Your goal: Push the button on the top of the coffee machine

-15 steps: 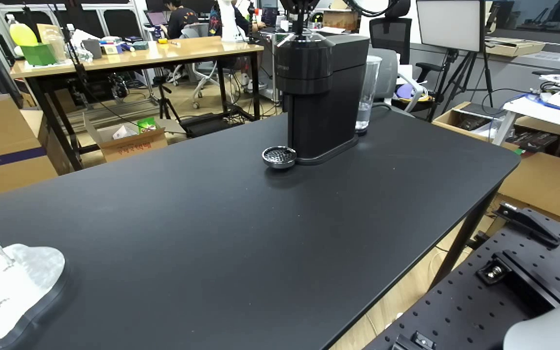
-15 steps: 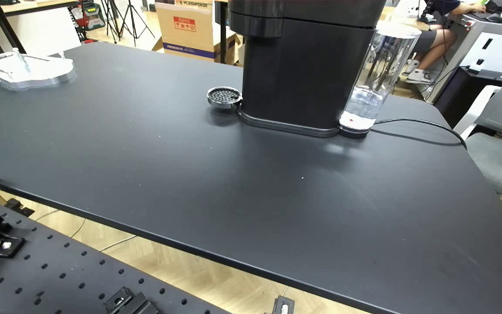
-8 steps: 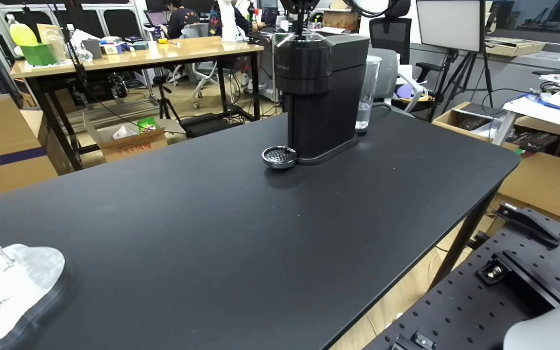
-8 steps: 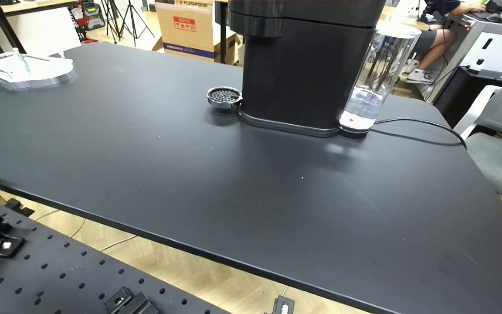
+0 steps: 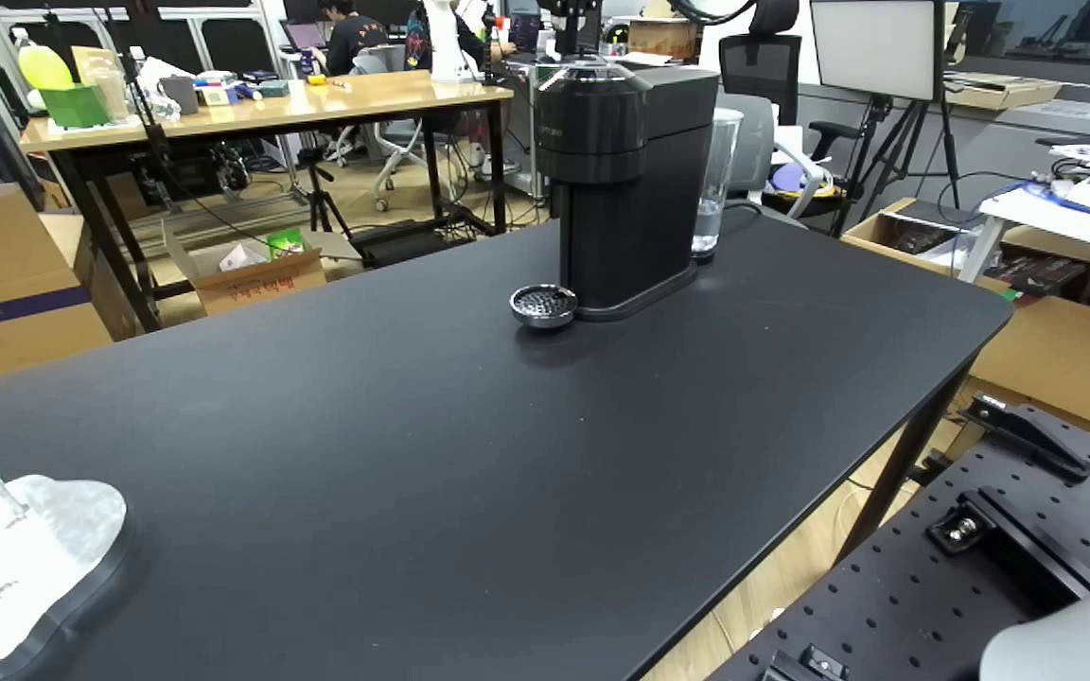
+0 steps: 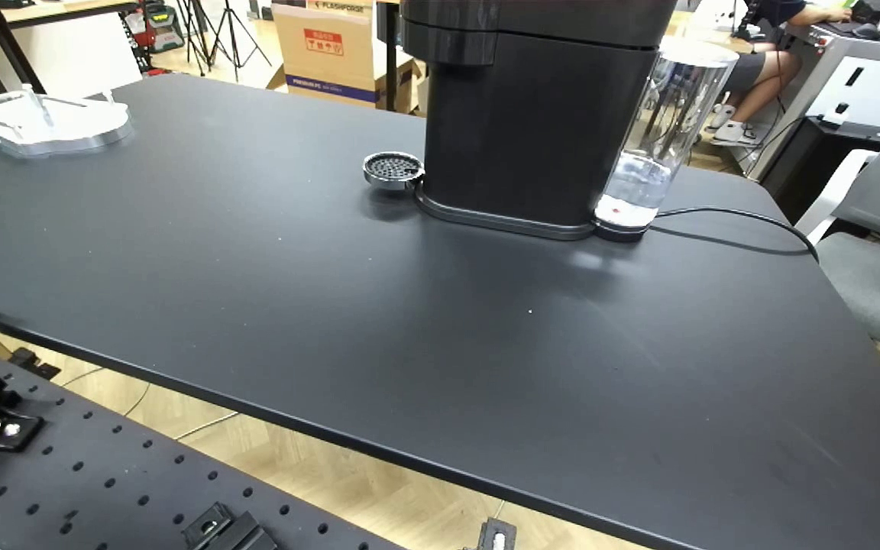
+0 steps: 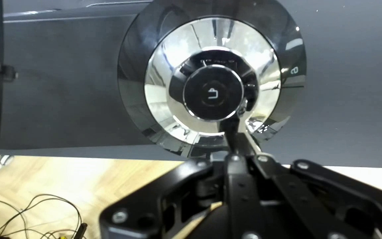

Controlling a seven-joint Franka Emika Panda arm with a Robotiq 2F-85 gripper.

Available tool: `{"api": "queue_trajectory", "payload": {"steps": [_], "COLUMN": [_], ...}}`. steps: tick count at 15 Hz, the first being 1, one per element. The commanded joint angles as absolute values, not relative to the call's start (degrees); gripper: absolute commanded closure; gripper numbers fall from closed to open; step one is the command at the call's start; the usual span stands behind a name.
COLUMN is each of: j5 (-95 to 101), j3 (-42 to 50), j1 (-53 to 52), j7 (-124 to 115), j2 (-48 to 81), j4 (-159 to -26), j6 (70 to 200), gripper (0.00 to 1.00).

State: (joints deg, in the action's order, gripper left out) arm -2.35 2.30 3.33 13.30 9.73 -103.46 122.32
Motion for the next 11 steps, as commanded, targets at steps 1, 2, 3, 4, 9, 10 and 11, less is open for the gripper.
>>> {"api": "queue_trajectory", "payload": {"steps": [1, 2, 3, 4, 9, 10, 11], "j5": [-0.8, -0.5, -0.4, -0.5, -1.2, -1.2, -1.2], "j3": [1.6, 1.5, 1.3, 1.1, 1.1, 1.1, 1.1], "j1": [2.8, 2.6, 2.4, 2.2, 2.5, 2.6, 2.6], "j7": [12.6, 12.6, 12.6, 12.9, 13.3, 13.3, 13.3], "j2": [7.1, 6.4, 5.8, 5.3, 7.2, 7.4, 7.5], "j4": [-103.7, -103.9, -103.7, -103.6, -103.4, -103.4, -103.4], "j6": [122.3, 122.2, 121.3, 120.8, 122.0, 122.0, 122.0], "gripper": [1.00, 1.00, 1.00, 0.74, 0.74, 0.74, 0.74]}}
